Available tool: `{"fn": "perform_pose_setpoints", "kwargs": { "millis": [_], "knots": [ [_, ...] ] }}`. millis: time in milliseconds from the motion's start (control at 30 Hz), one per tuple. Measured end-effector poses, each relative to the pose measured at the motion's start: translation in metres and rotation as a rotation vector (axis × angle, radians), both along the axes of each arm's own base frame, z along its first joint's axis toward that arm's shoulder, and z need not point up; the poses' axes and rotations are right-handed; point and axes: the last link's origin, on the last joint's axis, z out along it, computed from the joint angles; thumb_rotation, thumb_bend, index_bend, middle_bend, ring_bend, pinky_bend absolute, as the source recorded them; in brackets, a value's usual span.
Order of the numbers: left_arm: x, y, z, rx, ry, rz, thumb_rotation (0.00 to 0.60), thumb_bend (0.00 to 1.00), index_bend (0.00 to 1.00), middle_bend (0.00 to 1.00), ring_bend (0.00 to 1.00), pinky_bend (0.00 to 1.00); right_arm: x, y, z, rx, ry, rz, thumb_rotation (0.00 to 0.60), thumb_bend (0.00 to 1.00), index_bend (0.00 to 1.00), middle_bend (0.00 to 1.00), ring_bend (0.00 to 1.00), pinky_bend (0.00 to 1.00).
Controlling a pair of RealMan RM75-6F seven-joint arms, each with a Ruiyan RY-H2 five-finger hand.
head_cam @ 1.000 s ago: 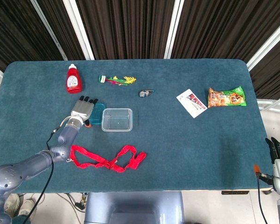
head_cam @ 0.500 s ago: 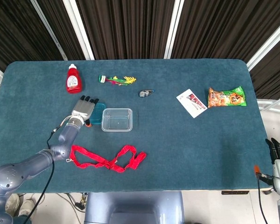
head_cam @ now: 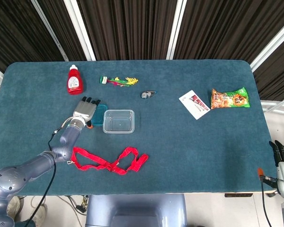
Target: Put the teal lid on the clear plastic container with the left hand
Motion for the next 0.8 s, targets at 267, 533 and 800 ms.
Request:
{"fn": "perform_pose_setpoints", "kwargs": {
  "millis": [267, 533, 800],
  "knots": [
    [-0.001, -0.001, 0.008, 0.013, -0.027, 0.008, 0.600, 0.18, 0.05, 0.36, 0.02, 0.00, 0.000, 0.000, 0.000, 0.003, -0.002, -0.006, 0.600, 0.39, 0.06, 0.04, 0.02, 0.00],
    [-0.002, -0.002, 0.016, 0.021, -0.067, 0.029, 0.600, 0.18, 0.06, 0.38, 0.03, 0.00, 0.000, 0.001, 0.000, -0.001, -0.005, -0.014, 0.600, 0.39, 0.06, 0.04, 0.02, 0.00],
    [-0.002, -0.002, 0.028, 0.037, -0.075, 0.027, 0.600, 0.18, 0.06, 0.38, 0.03, 0.00, 0.000, 0.001, 0.000, 0.000, -0.006, -0.015, 0.600, 0.39, 0.06, 0.04, 0.02, 0.00]
  ]
}}
